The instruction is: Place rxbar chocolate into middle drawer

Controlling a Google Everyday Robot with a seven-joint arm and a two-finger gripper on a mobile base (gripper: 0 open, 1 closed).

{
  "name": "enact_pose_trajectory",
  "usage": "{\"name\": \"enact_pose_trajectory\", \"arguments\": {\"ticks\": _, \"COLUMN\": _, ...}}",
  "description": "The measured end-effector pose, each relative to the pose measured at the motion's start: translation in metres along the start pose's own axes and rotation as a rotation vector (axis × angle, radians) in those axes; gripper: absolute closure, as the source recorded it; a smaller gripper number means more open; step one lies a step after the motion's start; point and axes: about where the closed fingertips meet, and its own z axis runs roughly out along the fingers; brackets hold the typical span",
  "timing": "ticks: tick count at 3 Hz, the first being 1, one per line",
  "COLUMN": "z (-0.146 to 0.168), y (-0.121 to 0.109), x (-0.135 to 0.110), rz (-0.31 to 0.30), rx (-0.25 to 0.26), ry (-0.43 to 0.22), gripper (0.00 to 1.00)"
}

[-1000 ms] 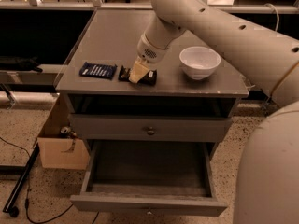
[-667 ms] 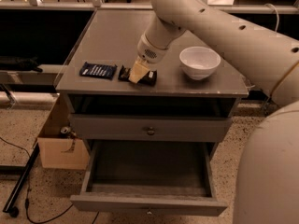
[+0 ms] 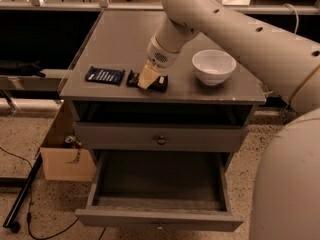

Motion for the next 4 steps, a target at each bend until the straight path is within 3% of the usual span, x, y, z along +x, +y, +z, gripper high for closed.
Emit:
{"name": "enact_pose_trajectory", "arguments": {"ticks": 1, "z": -0.009, "y": -0.001, "x": 0.003, "rz": 0.003, "rx": 0.003, "ry": 0.027, "gripper": 1.0}}
{"name": "enact_pose_trajectory", "arguments": {"ticks": 3, "z": -0.08, "y": 0.008, "x": 0.01, "rz": 0.009, "rx": 0.086, "ry": 0.06, "gripper": 1.0}}
{"name": "enact_pose_trajectory", "arguments": {"ticks": 4, "z": -0.083, "y": 0.011, "x": 0.015, "rz": 0.02, "rx": 0.087, "ry": 0.051, "gripper": 1.0}}
